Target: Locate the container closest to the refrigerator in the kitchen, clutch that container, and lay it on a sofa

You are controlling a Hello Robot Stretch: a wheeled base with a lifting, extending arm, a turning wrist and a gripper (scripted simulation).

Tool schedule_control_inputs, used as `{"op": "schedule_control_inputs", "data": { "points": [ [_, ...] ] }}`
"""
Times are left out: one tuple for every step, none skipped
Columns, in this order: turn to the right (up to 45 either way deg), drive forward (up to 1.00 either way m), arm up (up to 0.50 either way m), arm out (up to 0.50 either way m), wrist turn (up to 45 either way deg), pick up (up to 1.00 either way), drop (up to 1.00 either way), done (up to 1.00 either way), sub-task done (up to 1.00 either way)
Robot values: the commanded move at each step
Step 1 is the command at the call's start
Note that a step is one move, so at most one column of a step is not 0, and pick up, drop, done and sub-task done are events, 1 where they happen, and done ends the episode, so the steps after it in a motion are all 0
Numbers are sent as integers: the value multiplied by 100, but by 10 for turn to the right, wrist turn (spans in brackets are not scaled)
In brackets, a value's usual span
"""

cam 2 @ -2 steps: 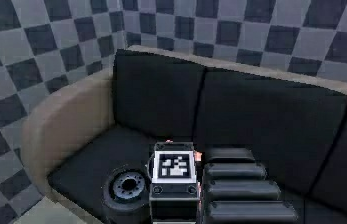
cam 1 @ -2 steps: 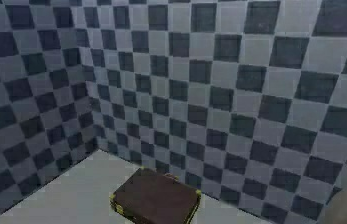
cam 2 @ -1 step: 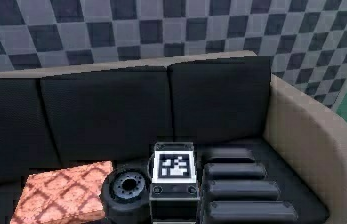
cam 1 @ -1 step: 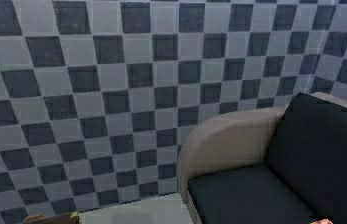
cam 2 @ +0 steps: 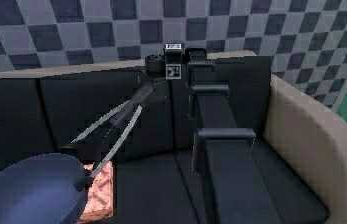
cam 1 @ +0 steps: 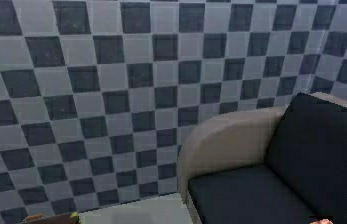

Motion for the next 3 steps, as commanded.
{"op": "schedule_control_inputs", "data": {
  "points": [
    [0,0,0,0,450,0,0,0,0],
    [0,0,0,0,450,0,0,0,0],
    [0,0,0,0,30,0,0,0,0]
  ]
}}
